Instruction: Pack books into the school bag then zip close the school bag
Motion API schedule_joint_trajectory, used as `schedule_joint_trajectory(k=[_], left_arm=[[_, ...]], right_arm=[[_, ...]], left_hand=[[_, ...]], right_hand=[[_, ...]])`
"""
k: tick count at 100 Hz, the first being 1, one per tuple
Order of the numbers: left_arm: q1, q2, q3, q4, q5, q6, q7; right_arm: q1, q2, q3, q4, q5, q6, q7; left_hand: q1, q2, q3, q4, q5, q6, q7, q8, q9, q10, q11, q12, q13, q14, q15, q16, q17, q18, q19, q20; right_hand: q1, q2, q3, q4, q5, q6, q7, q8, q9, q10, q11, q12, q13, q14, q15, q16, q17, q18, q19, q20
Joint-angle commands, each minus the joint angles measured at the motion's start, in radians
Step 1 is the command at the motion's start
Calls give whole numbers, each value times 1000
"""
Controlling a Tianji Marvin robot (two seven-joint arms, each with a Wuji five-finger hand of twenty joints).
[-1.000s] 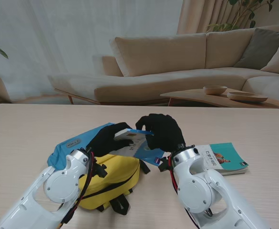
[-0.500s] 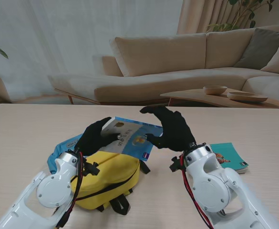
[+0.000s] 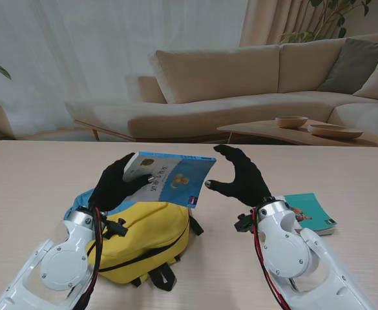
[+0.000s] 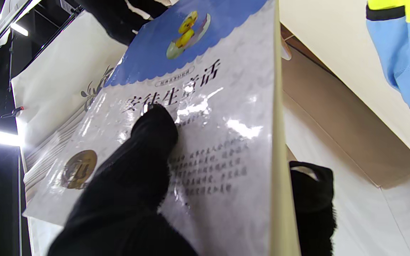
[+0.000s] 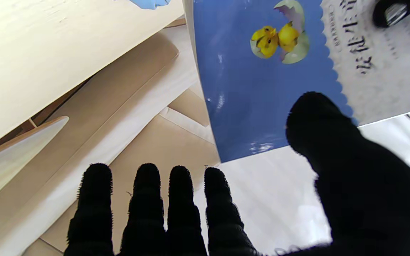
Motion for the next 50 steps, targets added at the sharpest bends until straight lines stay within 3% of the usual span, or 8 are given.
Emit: schedule_joint_trajectory(k=[1, 12, 50], left_arm=[[9, -11, -1, -25, -11, -9, -7], [8, -13, 3, -33, -44, -11, -10], [-3, -10, 20, -53, -227, 10, -93]], right_arm=[[-5, -23, -13, 23, -1, -3, -5], [-8, -38, -28, 40, 91, -20, -29], [-10, -81, -81, 65, 323, -98, -107]], left_hand=[[143, 230, 153, 87, 117, -141, 358, 186, 61, -57, 179, 61, 28, -4, 69, 25, -4, 30, 36, 35], [143, 231, 151, 86, 116, -145, 358, 186, 61, -57, 179, 60, 27, -4, 68, 25, -4, 30, 35, 36], [146, 235, 144, 86, 115, -147, 355, 189, 60, -58, 176, 58, 26, -4, 65, 25, -7, 28, 30, 40]], right_hand=[[-47, -36, 28, -34, -33, 12, -1, -2, -31, 6, 9, -13, -43, -33, -16, -6, -8, -47, -32, -13], [-63, -83, 83, -50, -8, 20, 10, -2, -13, 11, 20, -11, -29, -28, -4, 0, 2, -63, -26, -12], [-68, -119, 140, -66, 49, 22, 53, -8, 50, 19, 44, 1, 25, -18, 45, 24, 71, -86, 38, 21]])
